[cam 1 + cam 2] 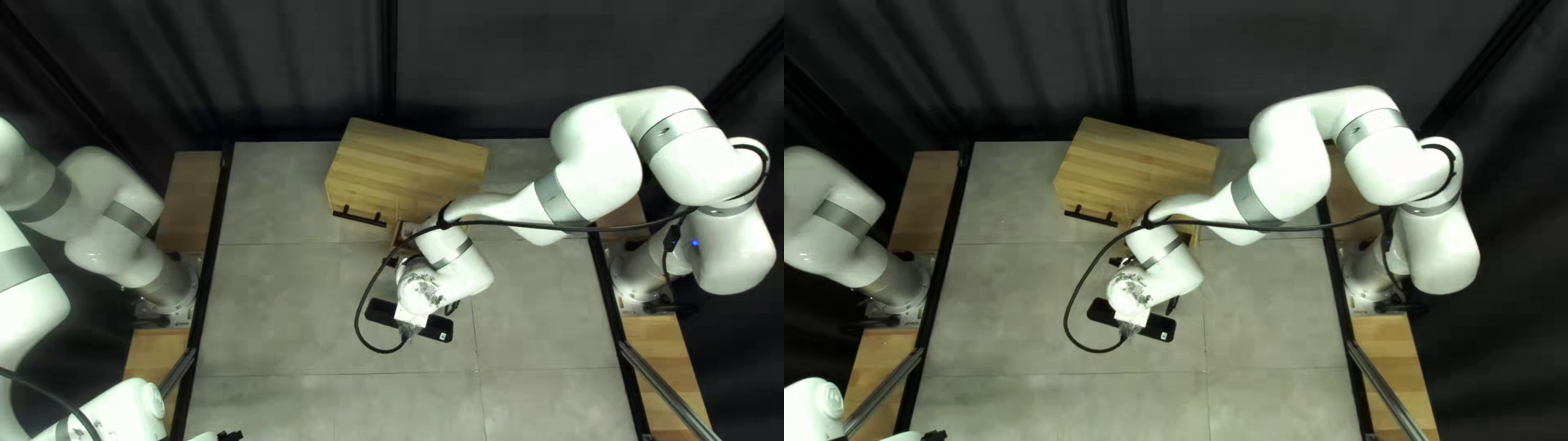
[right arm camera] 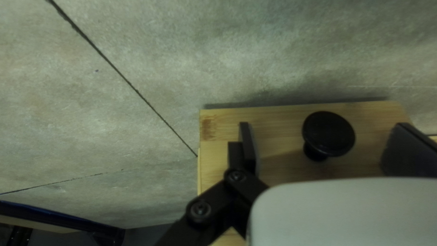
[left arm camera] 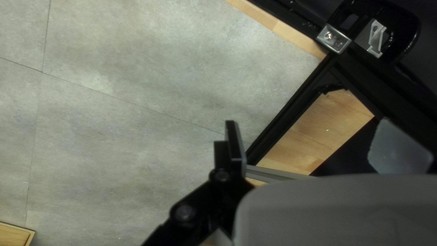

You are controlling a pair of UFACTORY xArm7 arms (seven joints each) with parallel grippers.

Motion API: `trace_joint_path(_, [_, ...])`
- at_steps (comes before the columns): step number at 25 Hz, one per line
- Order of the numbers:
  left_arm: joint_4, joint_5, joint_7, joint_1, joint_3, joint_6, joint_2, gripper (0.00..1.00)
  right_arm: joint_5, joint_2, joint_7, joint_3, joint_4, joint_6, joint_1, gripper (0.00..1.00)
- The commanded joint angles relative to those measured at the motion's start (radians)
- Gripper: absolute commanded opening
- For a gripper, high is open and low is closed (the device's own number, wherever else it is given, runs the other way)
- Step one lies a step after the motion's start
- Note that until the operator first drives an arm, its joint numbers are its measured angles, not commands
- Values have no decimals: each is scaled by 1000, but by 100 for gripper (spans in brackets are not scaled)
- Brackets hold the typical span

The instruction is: Open drawers and place objects into drawer and close

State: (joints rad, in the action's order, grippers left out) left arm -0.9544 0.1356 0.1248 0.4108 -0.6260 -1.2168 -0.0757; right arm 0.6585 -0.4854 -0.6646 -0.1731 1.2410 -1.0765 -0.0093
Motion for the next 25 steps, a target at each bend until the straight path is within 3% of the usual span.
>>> trace_joint_path(1, [0,0,0,0,0,0,0,100,7,29,1,11,-33,7,-15,100])
trace_joint_path(25, [0,0,0,0,0,0,0,100,41,27,22,39,-37,-25,-16,100])
